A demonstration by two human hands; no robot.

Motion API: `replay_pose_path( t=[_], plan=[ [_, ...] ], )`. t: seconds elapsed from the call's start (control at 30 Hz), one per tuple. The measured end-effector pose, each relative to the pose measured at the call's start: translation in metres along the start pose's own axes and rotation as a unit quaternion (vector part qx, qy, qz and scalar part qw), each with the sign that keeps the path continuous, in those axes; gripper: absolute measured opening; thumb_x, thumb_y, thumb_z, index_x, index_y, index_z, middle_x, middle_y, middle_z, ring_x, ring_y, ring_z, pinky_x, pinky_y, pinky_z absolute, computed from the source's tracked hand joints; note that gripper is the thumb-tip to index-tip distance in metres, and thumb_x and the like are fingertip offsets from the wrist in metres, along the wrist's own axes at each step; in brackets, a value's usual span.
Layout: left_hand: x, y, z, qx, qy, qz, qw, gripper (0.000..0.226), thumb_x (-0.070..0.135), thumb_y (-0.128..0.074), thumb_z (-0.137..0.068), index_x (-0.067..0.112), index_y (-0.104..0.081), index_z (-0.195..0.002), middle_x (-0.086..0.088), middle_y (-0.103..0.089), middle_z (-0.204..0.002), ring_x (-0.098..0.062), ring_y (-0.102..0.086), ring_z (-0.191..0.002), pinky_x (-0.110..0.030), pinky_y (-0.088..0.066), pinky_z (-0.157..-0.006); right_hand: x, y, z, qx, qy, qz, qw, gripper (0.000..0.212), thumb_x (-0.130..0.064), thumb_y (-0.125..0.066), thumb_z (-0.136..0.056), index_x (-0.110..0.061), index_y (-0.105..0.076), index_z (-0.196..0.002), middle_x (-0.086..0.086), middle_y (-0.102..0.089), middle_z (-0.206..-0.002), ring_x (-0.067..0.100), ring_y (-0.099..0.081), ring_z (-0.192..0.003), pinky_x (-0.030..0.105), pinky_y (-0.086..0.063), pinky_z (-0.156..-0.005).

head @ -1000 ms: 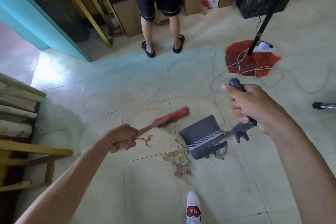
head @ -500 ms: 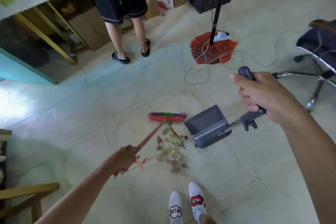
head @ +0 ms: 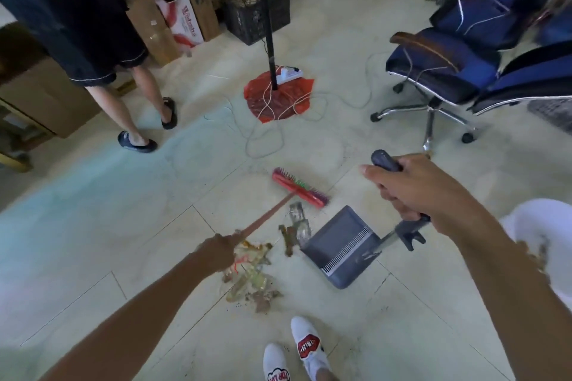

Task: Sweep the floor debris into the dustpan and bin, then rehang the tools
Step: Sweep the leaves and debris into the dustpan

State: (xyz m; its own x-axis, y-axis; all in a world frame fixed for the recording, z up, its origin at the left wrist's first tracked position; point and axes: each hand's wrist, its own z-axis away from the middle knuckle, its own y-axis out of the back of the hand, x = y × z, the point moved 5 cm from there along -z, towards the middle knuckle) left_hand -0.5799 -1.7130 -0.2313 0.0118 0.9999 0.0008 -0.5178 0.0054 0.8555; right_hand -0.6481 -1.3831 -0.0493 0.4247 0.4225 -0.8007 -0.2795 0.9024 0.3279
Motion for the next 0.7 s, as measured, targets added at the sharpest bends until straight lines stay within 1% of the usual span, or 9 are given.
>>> replay_pose_path(
  t=[0.03, 0.07, 0.13, 0.17, 0.23, 0.37, 0.57, 0.63, 0.7],
  plan=[
    [-0.001, -0.011, -0.004, -0.075, 0.008, -0.01, 0.997, 0.049, 0.021, -0.048, -0.098, 0.007, -0.041, -0.144, -0.016, -0.062, -0.125, -0.03, -0.065, -0.108, -0.036, -0.056, -0.087, 0.007, 0.003, -0.001, 0.008, 0.002, 0.003, 1.0, 0.044, -0.038, -0.07, -0.087, -0.02, -0.046, -0.055, -0.009, -0.04, -0.039, 0.008, -0.029, -0.03, 0.015, -0.023, -0.031],
    [-0.002, -0.018, 0.002, -0.116, -0.013, -0.039, 0.992, 0.051, 0.02, -0.039, -0.1, 0.017, -0.032, -0.151, -0.013, -0.058, -0.132, -0.029, -0.061, -0.113, -0.036, -0.052, -0.094, 0.012, 0.006, -0.002, 0.015, 0.004, 0.006, 1.0, 0.044, -0.039, -0.07, -0.087, -0.02, -0.047, -0.055, -0.009, -0.042, -0.038, 0.008, -0.03, -0.029, 0.016, -0.024, -0.031],
    [-0.014, -0.02, 0.009, -0.15, -0.053, -0.111, 0.981, 0.056, 0.025, -0.037, -0.101, 0.033, -0.021, -0.153, -0.007, -0.058, -0.13, -0.024, -0.061, -0.112, -0.034, -0.051, -0.095, 0.021, 0.009, -0.004, 0.018, -0.003, 0.002, 1.0, 0.041, -0.039, -0.069, -0.087, -0.019, -0.049, -0.058, -0.01, -0.044, -0.038, 0.007, -0.032, -0.029, 0.017, -0.025, -0.031],
    [-0.023, -0.017, 0.016, -0.166, -0.046, -0.142, 0.975, 0.053, 0.029, -0.039, -0.1, 0.033, -0.025, -0.151, -0.005, -0.059, -0.128, -0.023, -0.061, -0.112, -0.034, -0.052, -0.094, 0.026, 0.009, -0.004, 0.015, -0.01, -0.004, 1.0, 0.038, -0.038, -0.069, -0.088, -0.018, -0.051, -0.061, -0.01, -0.045, -0.038, 0.007, -0.033, -0.03, 0.017, -0.026, -0.031],
    [-0.035, -0.009, 0.03, -0.157, -0.019, -0.137, 0.978, 0.046, 0.032, -0.042, -0.1, 0.029, -0.037, -0.145, -0.005, -0.06, -0.128, -0.024, -0.06, -0.115, -0.034, -0.051, -0.095, 0.039, 0.009, -0.002, 0.003, -0.025, -0.014, 1.0, 0.034, -0.036, -0.069, -0.088, -0.017, -0.053, -0.065, -0.011, -0.044, -0.038, 0.006, -0.033, -0.03, 0.017, -0.027, -0.031],
    [-0.026, 0.004, 0.047, -0.157, 0.019, -0.022, 0.987, 0.036, 0.024, -0.04, -0.101, 0.016, -0.057, -0.132, -0.011, -0.065, -0.122, -0.028, -0.061, -0.11, -0.036, -0.048, -0.095, 0.064, 0.015, 0.004, -0.028, -0.049, -0.004, 0.998, 0.036, -0.037, -0.068, -0.088, -0.018, -0.05, -0.063, -0.01, -0.042, -0.04, 0.008, -0.03, -0.032, 0.016, -0.026, -0.033],
    [0.046, -0.05, 0.057, -0.142, 0.021, 0.001, 0.99, 0.038, 0.023, -0.04, -0.1, 0.015, -0.053, -0.135, -0.013, -0.06, -0.13, -0.03, -0.06, -0.113, -0.036, -0.049, -0.093, 0.093, 0.025, 0.012, -0.042, -0.078, 0.052, 0.995, 0.031, -0.038, -0.067, -0.088, -0.016, -0.054, -0.07, -0.009, -0.044, -0.04, 0.009, -0.032, -0.032, 0.019, -0.027, -0.034],
    [0.048, -0.06, 0.071, -0.146, 0.015, -0.045, 0.988, 0.046, 0.025, -0.037, -0.101, 0.024, -0.038, -0.147, -0.01, -0.059, -0.131, -0.026, -0.064, -0.108, -0.034, -0.053, -0.087, 0.102, 0.029, 0.018, -0.037, -0.078, 0.053, 0.995, 0.03, -0.038, -0.068, -0.087, -0.014, -0.055, -0.074, -0.008, -0.045, -0.039, 0.009, -0.032, -0.031, 0.019, -0.026, -0.032],
    [0.031, -0.067, 0.092, -0.173, 0.014, -0.093, 0.98, 0.052, 0.029, -0.039, -0.1, 0.038, -0.027, -0.15, -0.004, -0.061, -0.126, -0.021, -0.066, -0.102, -0.032, -0.056, -0.083, 0.112, 0.031, 0.026, -0.028, -0.078, 0.048, 0.995, 0.03, -0.036, -0.068, -0.087, -0.014, -0.054, -0.073, -0.009, -0.043, -0.039, 0.009, -0.031, -0.031, 0.018, -0.025, -0.032]
  ],
)
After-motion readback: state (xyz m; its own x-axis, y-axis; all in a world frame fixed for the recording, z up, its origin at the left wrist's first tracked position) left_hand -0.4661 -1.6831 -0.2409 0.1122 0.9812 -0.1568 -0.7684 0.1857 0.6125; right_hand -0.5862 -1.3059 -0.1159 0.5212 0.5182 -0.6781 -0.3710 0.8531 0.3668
